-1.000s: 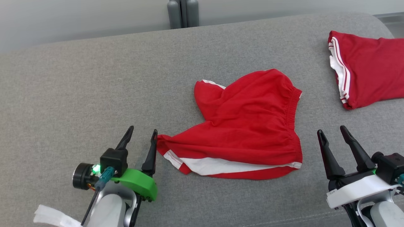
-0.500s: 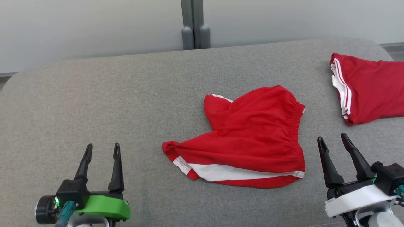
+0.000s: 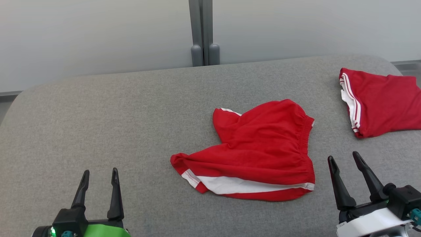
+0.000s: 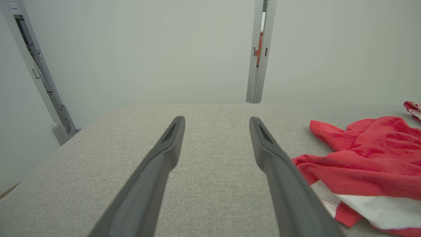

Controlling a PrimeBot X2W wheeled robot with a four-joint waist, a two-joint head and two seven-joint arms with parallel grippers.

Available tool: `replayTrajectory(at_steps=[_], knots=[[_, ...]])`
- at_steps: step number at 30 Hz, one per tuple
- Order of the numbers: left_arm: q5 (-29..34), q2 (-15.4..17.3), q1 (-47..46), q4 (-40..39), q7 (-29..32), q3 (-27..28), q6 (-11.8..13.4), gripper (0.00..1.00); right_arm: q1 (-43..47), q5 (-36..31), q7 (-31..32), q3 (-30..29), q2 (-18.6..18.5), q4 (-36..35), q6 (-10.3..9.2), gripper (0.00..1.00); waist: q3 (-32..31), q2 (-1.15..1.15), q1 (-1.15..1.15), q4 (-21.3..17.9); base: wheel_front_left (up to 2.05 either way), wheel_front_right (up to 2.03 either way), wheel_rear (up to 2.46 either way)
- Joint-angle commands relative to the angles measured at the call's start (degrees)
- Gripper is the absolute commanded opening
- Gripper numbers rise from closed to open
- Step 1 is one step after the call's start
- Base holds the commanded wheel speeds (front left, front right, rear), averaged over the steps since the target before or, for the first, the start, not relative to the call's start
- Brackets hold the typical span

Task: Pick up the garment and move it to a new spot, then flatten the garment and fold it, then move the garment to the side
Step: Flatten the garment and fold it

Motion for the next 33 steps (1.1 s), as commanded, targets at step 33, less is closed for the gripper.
replayTrajectory(at_steps=[33], knots=[[-0.68, 0.07, -0.52, 1.22, 0.01, -1.18, 0.18, 1.00, 1.67, -3.16, 0.11, -0.46, 3.59, 0.60, -0.10, 1.00, -0.21, 0.00, 0.00, 0.85, 0.00, 0.00, 0.00]])
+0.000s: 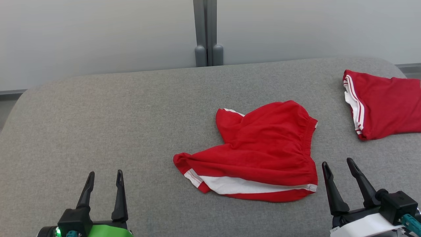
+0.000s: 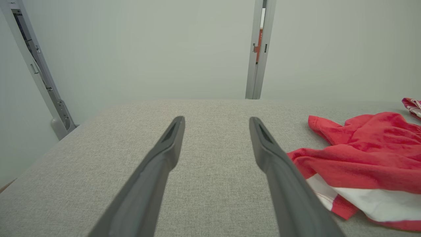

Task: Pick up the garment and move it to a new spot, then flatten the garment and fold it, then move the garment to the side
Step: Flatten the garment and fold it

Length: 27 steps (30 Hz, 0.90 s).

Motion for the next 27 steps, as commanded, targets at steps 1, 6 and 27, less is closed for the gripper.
replayTrajectory(at_steps=[1, 6, 27], knots=[[-0.48, 0.08, -0.45, 0.12, 0.01, 0.07, -0.01, 1.00, 0.28, -0.57, 0.04, -0.15, 0.07, 0.07, -0.10, 1.00, 0.01, 0.00, 0.00, -0.03, 0.00, 0.00, 0.00], [-0.56, 0.08, -0.49, 0.28, 0.01, 0.08, -0.05, 1.00, 0.20, -0.55, 0.13, -0.26, -0.02, 0.23, -0.10, 1.00, 0.07, 0.00, 0.00, -0.05, 0.00, 0.00, 0.00], [-4.79, 0.11, -5.59, 12.14, 0.01, -11.89, -2.29, 1.00, -2.94, 1.42, 0.51, 2.42, -3.60, 8.81, -0.09, 1.00, 3.47, 0.00, 0.00, -1.55, 0.00, 0.00, 0.00]])
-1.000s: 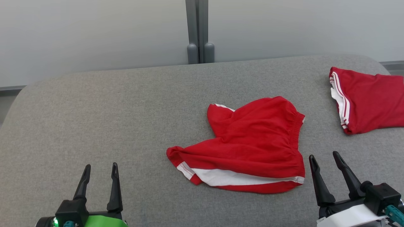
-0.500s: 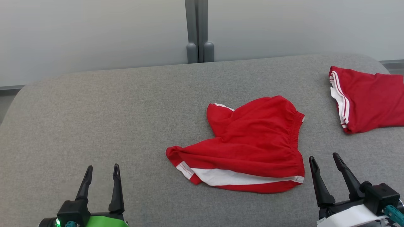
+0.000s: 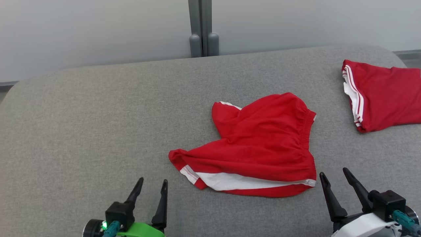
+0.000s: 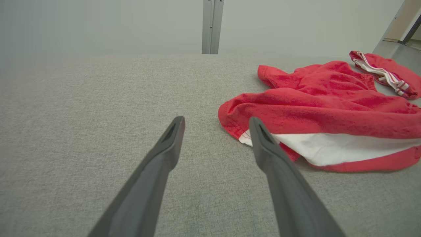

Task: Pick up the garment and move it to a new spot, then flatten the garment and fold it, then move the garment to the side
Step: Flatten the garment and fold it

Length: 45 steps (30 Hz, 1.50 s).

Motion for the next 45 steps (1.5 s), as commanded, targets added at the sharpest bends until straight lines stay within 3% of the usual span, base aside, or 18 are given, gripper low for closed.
replayTrajectory(at_steps=[1, 11, 21, 35, 40, 41, 42, 43, 44, 45], knots=[[-1.15, 0.16, -1.58, 1.27, 0.01, -1.29, -0.27, 1.00, -1.18, 0.44, -0.14, 0.75, -0.73, 1.15, -0.10, 1.00, 1.32, 0.00, 0.00, -0.77, 0.00, 0.00, 0.00], [-5.05, 0.18, -8.94, 10.52, 0.01, -9.80, -0.42, 1.00, -6.52, 2.90, -0.72, 8.65, -5.02, 8.34, -0.10, 1.00, 5.49, 0.00, 0.00, -2.55, 0.00, 0.00, 0.00], [-10.62, 0.20, -15.37, 18.58, 0.01, -14.23, 1.08, 1.00, -11.65, 5.68, -0.83, 16.01, -7.31, 10.85, -0.10, 1.00, 8.36, 0.00, 0.00, -3.90, 0.00, 0.00, 0.00], [-16.46, 0.20, -18.72, 22.25, 0.12, -17.57, 2.99, 1.00, -15.46, 7.04, -0.85, 19.96, -8.06, 11.93, -0.10, 1.00, 9.93, 0.00, 0.00, -3.64, 0.00, 0.00, 0.00], [-18.26, 0.20, -19.00, 22.84, 0.12, -20.08, 1.90, 1.00, -16.00, 7.95, -0.84, 20.87, -7.96, 12.83, -0.10, 1.00, 10.09, 0.00, 0.00, -3.14, 0.00, 0.00, 0.00], [-18.59, 0.16, -19.28, 23.10, 0.14, -20.67, 1.76, 0.87, -16.26, 8.20, -0.84, 21.19, -7.87, 13.13, -0.10, 1.00, 10.12, 0.00, 0.00, -3.09, 0.00, 0.00, 0.00], [-19.23, 0.14, -19.69, 23.20, 0.14, -21.22, 1.65, 0.55, -16.65, 8.44, -0.84, 21.79, -7.87, 13.71, -0.10, 1.00, 10.16, 0.00, 0.00, -3.04, 0.00, 0.00, 0.00], [-19.62, 0.13, -20.05, 23.27, 0.14, -21.60, 1.69, 0.36, -16.96, 8.79, -0.83, 22.33, -7.87, 14.18, -0.10, 0.88, 10.17, 0.00, 0.00, -3.00, 0.00, 0.00, 0.00], [-20.35, 0.13, -20.53, 23.09, 0.13, -21.90, 1.74, 0.00, -17.36, 9.46, -0.83, 23.06, -7.71, 14.76, -0.10, 0.40, 10.17, 0.00, 0.00, -2.99, 0.00, 0.00, 0.00], [-20.91, 0.13, -20.89, 22.87, 0.12, -22.03, 1.81, 0.00, -17.76, 9.86, -0.82, 23.68, -7.69, 15.16, -0.10, 0.05, 10.16, 0.00, 0.00, -2.97, 0.00, 0.00, 0.00]])
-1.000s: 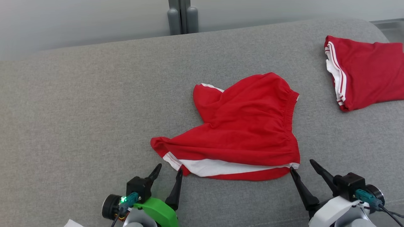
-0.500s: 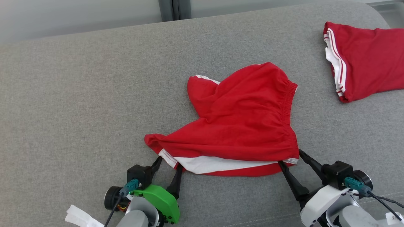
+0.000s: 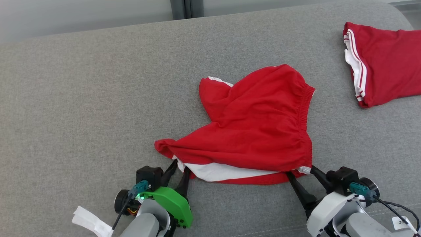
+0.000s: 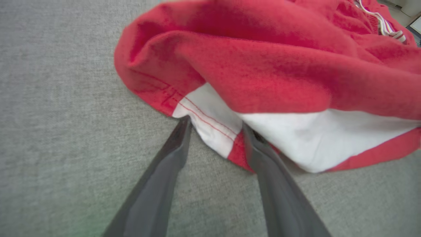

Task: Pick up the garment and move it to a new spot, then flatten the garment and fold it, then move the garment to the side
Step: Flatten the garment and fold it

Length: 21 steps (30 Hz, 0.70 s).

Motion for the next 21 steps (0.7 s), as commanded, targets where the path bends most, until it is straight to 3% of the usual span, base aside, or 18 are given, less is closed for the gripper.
replayTrajectory(at_steps=[1, 11, 16, 21], knots=[[-0.70, 0.10, -0.90, 0.01, 0.20, -0.48, -0.09, 0.00, -1.25, 0.47, -0.15, 0.94, -0.18, 0.38, -0.10, 0.00, -0.02, 0.00, 0.00, 0.06, 0.00, 0.00, 0.00], [2.93, 0.40, 2.10, -6.74, 0.14, 5.28, -0.15, 0.00, -0.21, 0.84, -0.16, 0.17, -2.11, -5.22, -0.10, 0.00, -2.37, 0.00, 0.00, 0.56, 0.00, 0.00, 0.00], [6.31, 2.69, 4.25, -12.10, 0.14, 8.09, -0.90, 0.00, -1.11, 1.24, -0.15, -2.28, -3.92, -9.83, -0.10, 0.00, -3.89, 0.00, 0.00, 0.90, 0.00, 0.00, 0.00], [7.77, 6.02, 4.90, -15.98, 0.58, 7.35, -1.97, 0.00, -4.60, 1.53, -0.16, -1.86, -6.71, -12.96, -0.10, 0.00, -4.98, 0.00, 0.00, 1.44, 0.00, 0.00, 0.00]])
